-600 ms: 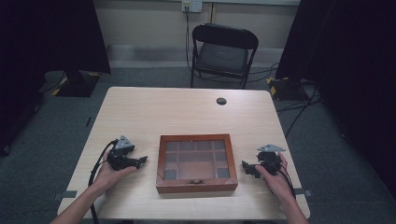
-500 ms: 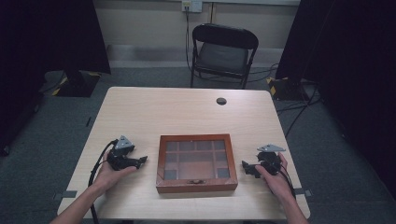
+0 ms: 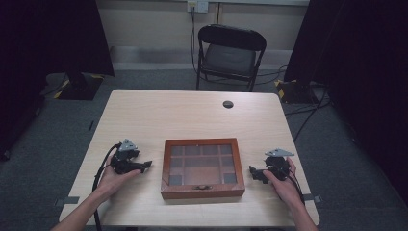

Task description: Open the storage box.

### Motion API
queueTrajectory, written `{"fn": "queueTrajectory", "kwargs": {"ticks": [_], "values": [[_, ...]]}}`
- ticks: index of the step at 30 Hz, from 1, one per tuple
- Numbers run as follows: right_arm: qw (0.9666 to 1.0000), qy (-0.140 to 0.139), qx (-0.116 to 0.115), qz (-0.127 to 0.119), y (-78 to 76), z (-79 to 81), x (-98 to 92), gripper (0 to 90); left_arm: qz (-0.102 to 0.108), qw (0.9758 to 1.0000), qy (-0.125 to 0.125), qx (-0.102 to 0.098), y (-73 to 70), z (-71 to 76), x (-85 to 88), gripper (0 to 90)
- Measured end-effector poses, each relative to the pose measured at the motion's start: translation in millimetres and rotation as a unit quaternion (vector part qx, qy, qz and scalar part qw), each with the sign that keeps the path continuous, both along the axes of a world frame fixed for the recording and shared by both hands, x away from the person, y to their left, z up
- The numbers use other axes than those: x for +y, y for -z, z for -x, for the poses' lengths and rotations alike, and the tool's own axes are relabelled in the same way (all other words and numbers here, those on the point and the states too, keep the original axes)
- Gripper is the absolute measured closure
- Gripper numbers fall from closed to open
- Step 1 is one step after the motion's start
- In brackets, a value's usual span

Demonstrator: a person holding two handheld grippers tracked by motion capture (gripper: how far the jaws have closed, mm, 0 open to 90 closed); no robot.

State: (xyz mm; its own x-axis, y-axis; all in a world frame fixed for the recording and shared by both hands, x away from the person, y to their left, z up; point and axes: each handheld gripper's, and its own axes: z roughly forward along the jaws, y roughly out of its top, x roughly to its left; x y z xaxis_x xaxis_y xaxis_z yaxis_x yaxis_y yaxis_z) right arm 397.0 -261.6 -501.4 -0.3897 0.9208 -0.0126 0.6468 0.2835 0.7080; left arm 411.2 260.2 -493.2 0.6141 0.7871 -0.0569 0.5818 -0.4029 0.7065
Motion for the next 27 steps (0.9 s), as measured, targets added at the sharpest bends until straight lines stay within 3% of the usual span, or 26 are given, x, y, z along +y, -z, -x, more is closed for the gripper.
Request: {"fn": "queueTrajectory", "kwargs": {"ticks": [1, 2, 3, 4, 8, 12, 14, 16, 27], "values": [[1.0000, 0.000, 0.000, 0.000, 0.0, 0.0, -0.1, 0.0, 0.000, 1.0000, 0.000, 0.000, 0.0, 0.0, 0.0, 25.9], [1.0000, 0.000, 0.000, 0.000, 0.0, 0.0, 0.0, 0.0, 0.003, 0.9998, 0.000, 0.021, -3.7, -1.4, -1.1, 25.2], [1.0000, 0.000, 0.000, 0.000, 0.0, 0.0, 0.0, 0.0, 0.003, 0.9998, 0.000, 0.021, -3.7, -1.4, -1.1, 25.1], [1.0000, 0.000, 0.000, 0.000, 0.0, 0.0, -0.1, 0.0, 0.019, 0.9995, 0.002, 0.025, -6.9, -1.1, -2.1, 25.7], [1.0000, 0.000, 0.000, 0.000, 0.0, 0.0, -0.1, 0.0, 0.024, 0.9994, 0.011, 0.021, -12.8, 1.4, -6.4, 27.1], [1.0000, 0.000, 0.000, 0.000, 0.0, 0.0, 0.0, 0.0, 0.054, 0.9983, 0.019, 0.014, -24.9, 6.9, -11.5, 29.1], [1.0000, 0.000, 0.000, 0.000, 0.0, -0.1, 0.0, 0.0, 0.064, 0.9973, 0.030, 0.021, -28.2, 7.6, -13.4, 33.0], [1.0000, 0.000, 0.000, 0.000, 0.0, -0.1, 0.0, 0.0, 0.057, 0.9977, 0.034, 0.015, -32.0, 9.1, -17.0, 30.3], [1.0000, 0.000, 0.000, 0.000, 0.0, -0.1, 0.0, 0.0, 0.083, 0.9939, 0.071, 0.015, -51.7, 18.0, -35.1, 32.4]]}}
